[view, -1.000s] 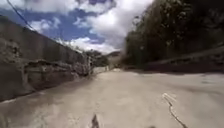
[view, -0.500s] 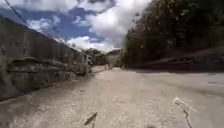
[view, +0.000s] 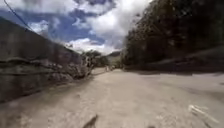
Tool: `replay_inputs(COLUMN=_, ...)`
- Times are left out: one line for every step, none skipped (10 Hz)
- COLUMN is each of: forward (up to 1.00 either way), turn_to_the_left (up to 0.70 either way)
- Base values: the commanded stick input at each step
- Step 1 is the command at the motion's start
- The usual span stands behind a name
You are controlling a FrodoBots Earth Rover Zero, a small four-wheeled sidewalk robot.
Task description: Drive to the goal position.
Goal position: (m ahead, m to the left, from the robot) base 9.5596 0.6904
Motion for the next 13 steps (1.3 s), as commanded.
replay_inputs(forward=0.70, turn_to_the_left=0.00)
replay_inputs(forward=0.70, turn_to_the_left=0.00)
replay_inputs(forward=0.70, turn_to_the_left=0.00)
replay_inputs(forward=0.70, turn_to_the_left=0.00)
replay_inputs(forward=0.70, turn_to_the_left=0.00)
replay_inputs(forward=0.70, turn_to_the_left=0.00)
replay_inputs(forward=0.70, turn_to_the_left=0.00)
replay_inputs(forward=0.70, turn_to_the_left=0.00)
replay_inputs(forward=0.70, turn_to_the_left=0.00)
replay_inputs(forward=0.70, turn_to_the_left=0.00)
replay_inputs(forward=0.70, turn_to_the_left=0.00)
replay_inputs(forward=0.70, turn_to_the_left=0.00)
replay_inputs(forward=0.70, turn_to_the_left=0.00)
